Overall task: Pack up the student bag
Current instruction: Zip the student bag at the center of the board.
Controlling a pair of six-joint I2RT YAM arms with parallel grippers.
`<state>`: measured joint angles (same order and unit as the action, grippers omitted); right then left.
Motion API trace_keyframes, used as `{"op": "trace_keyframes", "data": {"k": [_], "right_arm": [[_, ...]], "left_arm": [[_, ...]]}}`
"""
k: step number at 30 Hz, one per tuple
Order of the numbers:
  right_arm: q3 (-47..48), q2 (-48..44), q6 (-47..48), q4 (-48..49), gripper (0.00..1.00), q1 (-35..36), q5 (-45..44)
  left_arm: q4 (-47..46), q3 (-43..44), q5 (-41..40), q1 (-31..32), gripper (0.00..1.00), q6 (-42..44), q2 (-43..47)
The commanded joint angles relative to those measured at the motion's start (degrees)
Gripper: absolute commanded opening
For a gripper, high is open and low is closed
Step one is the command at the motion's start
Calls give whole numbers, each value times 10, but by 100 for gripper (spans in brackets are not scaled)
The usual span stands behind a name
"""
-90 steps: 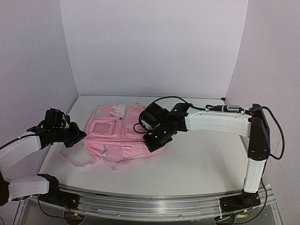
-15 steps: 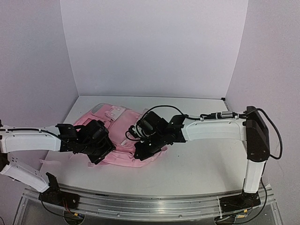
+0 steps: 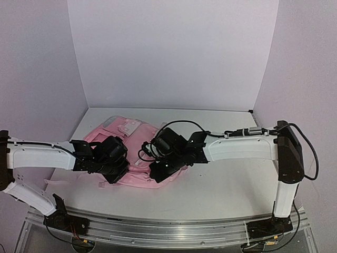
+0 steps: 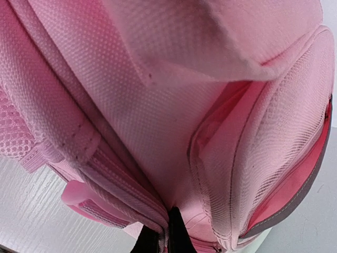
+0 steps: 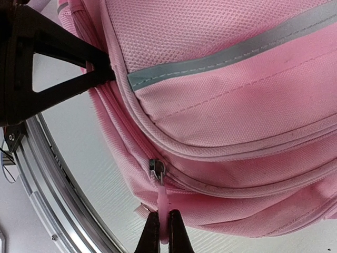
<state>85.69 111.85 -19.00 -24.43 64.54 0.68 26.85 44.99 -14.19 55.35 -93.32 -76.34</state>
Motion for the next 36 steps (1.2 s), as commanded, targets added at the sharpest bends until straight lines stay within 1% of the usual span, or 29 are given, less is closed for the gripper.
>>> {"op": "trace_keyframes", "data": {"k": [1,3,5,8,11,16,18,20,21,22,23,24,25,28,30,32,34,36], "right_arm": [[-4,-39,15,-77,0,5,-103],[-12,-42,20,-109,0,3,-166],[-21,-47,18,-129,0,-6,-202],[-40,-62,2,-141,0,-29,-202],[-55,-78,-5,-152,0,-51,-207],[-63,-76,4,-166,0,-79,-225],[-63,-76,13,-163,0,-87,-197],[-64,-75,35,-145,0,-88,-126],[-62,-73,51,-134,0,-87,-71],[-60,-70,60,-122,0,-86,-33],[-58,-67,68,-112,0,-84,3],[-55,-64,74,-105,0,-83,38],[-53,-62,76,-99,0,-81,50],[-48,-61,77,-92,0,-81,69],[-49,-64,73,-84,0,-81,79],[-52,-67,63,-75,0,-82,88],[-56,-69,45,-67,0,-81,91],[-63,-74,27,-55,0,-82,91]], "left_arm": [[53,-7,-40,-1,0,-14,37],[55,-18,-47,-1,0,-18,59],[63,-31,-51,-1,0,-28,75],[69,-53,-54,-1,0,-45,97],[94,-62,-61,-1,0,-62,112],[131,-76,-68,-1,0,-80,143],[133,-84,-69,-1,0,-78,158],[114,-91,-66,-1,0,-55,169],[90,-92,-61,-1,0,-26,170],[65,-89,-53,-1,2,21,169],[43,-76,-42,-1,10,73,162],[33,-51,-34,-1,22,117,150],[40,-25,-26,-1,35,155,136],[109,80,-34,6,65,265,79],[154,149,-44,10,76,333,48],[151,194,-23,12,84,450,25],[130,224,16,18,93,566,-2],[126,232,3,26,98,676,-31]]}}
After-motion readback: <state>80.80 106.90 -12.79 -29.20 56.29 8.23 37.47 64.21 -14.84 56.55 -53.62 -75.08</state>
